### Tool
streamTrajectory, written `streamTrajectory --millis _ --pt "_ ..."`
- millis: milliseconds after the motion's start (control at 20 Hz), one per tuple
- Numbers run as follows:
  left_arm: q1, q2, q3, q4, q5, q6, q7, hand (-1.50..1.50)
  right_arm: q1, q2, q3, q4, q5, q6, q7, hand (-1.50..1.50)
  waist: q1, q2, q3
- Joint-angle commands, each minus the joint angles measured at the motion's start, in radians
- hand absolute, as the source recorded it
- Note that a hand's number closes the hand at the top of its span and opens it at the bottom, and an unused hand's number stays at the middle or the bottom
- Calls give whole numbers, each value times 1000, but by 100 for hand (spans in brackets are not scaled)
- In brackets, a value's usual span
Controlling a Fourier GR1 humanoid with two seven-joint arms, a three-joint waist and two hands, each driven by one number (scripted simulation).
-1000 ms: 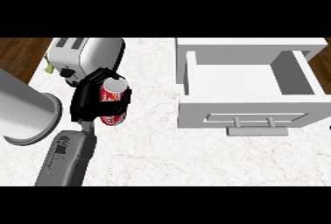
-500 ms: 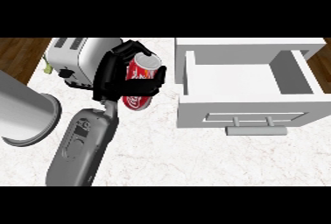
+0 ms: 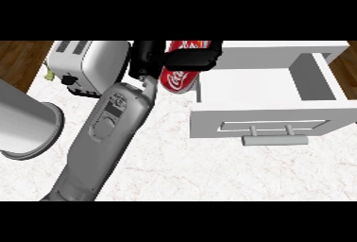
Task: Pick up the can, place it into the drawer and close the drawer
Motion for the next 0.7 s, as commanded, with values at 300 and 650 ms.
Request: streamTrajectory --millis 300,650 --pt "-313 -1 -58 305 121 125 4 150 -19 9 25 -46 -2 -14 46 -150 -18 4 0" --pt "-469 -1 -94 501 203 173 -28 150 -57 -6 13 40 7 -5 21 -150 -27 7 1"
